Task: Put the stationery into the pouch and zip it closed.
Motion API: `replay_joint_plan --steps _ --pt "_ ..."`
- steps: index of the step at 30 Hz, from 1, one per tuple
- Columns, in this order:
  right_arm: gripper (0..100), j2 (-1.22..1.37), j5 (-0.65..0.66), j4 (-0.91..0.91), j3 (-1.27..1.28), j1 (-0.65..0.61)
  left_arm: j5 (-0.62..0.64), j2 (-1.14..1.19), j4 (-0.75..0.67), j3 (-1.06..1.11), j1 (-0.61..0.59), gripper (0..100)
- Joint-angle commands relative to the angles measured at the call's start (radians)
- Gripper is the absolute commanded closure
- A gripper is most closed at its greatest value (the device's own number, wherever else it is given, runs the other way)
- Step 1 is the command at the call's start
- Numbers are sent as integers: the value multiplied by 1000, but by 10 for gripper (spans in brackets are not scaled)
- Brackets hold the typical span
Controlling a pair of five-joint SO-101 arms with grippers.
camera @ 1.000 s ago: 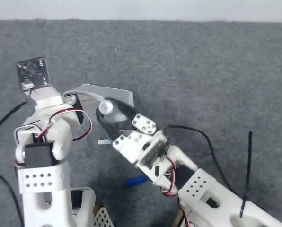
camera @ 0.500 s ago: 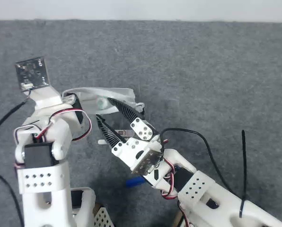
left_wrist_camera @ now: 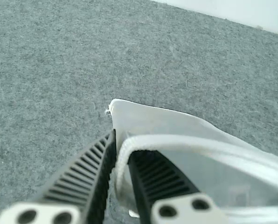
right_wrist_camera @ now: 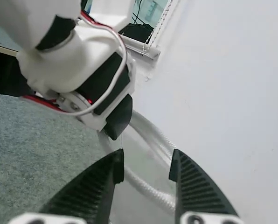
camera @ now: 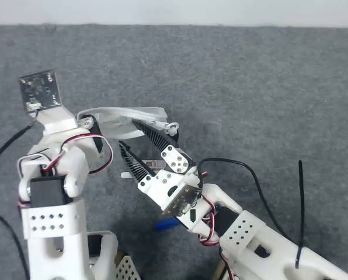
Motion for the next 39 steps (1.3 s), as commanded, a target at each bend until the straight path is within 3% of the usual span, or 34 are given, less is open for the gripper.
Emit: replay_joint_plan --steps 1,5,10,15,31,39 --pt "853 -42 14 -12 -3 -10 -11 -23 -31 -8 -3 988" --pt "853 -170 5 128 -2 25 -12 -25 -31 -8 -5 988" --pt "853 -315 -153 417 -64 79 -12 -25 -31 -10 -5 988" --pt "852 -390 -183 638 -118 114 -12 -25 -32 -15 -44 988" --pt "853 -397 -183 851 -140 114 32 -25 -52 -25 -201 988" --pt "853 -277 -183 1113 -307 168 60 -25 -51 -30 -267 988"
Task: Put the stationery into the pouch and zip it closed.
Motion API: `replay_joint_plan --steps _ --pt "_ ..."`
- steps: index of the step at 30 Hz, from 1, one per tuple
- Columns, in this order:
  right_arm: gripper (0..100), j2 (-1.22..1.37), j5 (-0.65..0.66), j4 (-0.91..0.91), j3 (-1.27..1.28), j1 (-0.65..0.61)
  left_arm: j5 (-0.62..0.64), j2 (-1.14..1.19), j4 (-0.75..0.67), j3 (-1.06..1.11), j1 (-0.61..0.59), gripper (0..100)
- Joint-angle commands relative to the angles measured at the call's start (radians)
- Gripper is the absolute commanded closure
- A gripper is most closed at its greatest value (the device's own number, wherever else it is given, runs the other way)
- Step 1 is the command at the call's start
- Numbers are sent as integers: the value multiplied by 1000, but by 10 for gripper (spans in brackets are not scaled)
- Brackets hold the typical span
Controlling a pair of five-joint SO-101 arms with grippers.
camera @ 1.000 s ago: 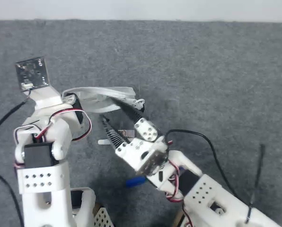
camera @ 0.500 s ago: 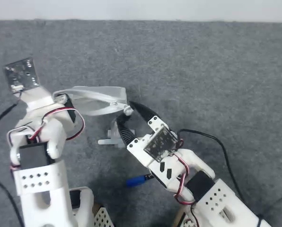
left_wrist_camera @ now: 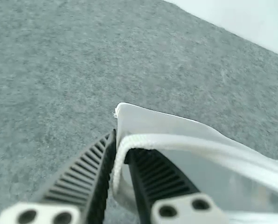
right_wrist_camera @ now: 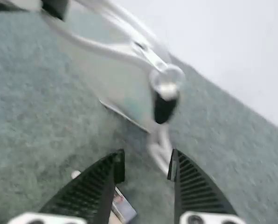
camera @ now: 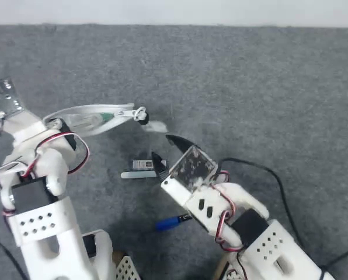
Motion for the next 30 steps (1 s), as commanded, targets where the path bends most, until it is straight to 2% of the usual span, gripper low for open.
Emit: replay_joint_plan --steps 1,6,14,20,30 --pt "853 110 -9 71 -138 38 34 -25 -40 -30 -34 988" --pt "853 294 -9 68 -189 38 40 -25 -40 -30 -49 988" --pt "850 547 -5 25 -267 36 89 -25 -55 -36 -164 988" --pt "777 723 -6 -15 -321 -10 89 -25 -55 -38 -181 988" --pt "794 1066 -9 -24 -555 -41 89 -25 -55 -38 -189 988"
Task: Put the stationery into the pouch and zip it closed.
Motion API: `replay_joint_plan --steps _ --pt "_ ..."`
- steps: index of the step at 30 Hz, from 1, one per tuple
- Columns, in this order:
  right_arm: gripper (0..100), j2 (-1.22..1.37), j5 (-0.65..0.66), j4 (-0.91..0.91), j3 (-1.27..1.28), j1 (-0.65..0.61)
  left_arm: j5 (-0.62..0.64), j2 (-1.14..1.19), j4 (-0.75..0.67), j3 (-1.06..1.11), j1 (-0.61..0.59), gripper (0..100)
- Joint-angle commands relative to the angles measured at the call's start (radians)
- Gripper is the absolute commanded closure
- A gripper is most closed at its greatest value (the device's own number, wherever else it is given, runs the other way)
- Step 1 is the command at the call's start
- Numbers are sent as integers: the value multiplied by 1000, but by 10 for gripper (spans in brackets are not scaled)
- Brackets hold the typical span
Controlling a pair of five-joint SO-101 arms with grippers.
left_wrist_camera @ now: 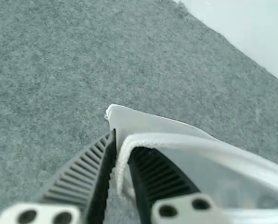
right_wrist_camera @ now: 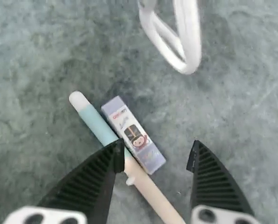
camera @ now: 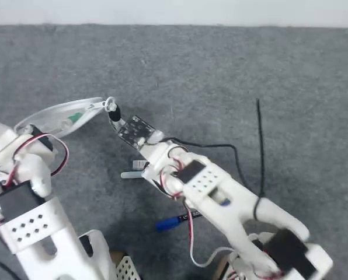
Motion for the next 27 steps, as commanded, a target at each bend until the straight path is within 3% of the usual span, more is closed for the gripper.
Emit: replay_joint_plan --steps 1,15,22,27 --pt "794 73 -6 -19 -132 -8 20 -25 -37 -38 -8 988" --pt "798 412 3 -10 -361 -4 20 -25 -37 -38 -8 988" --pt "936 426 68 -7 -362 -5 18 -25 -37 -38 -8 988" --pt "878 424 63 114 -396 -8 17 -25 -37 -38 -6 988"
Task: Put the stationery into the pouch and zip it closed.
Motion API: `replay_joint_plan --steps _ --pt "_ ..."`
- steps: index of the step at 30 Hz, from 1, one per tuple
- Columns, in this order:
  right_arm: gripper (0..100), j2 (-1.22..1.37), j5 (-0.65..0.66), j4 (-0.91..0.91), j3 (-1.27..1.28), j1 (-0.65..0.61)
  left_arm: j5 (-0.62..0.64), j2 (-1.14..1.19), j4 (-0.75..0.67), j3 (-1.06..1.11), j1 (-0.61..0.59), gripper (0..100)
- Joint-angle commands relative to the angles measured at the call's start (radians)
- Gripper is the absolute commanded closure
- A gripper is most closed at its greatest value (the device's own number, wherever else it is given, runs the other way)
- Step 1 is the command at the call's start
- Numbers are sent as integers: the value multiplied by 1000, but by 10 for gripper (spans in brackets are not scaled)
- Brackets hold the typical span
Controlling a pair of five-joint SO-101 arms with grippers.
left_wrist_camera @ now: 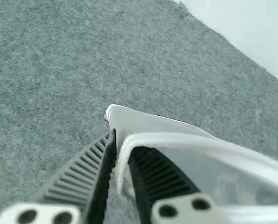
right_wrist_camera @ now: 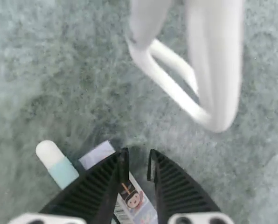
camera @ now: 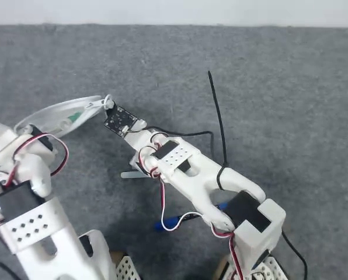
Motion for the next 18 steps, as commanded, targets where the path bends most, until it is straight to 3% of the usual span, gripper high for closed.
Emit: replay_joint_plan --steps 1,6,18 --pt "864 -4 15 117 -61 -16 12 -25 -37 -38 -6 988" --pt "850 -4 14 240 -112 -16 12 -25 -37 -38 -6 988" --pt "849 -25 14 295 -110 -71 17 -25 -72 -38 -63 988"
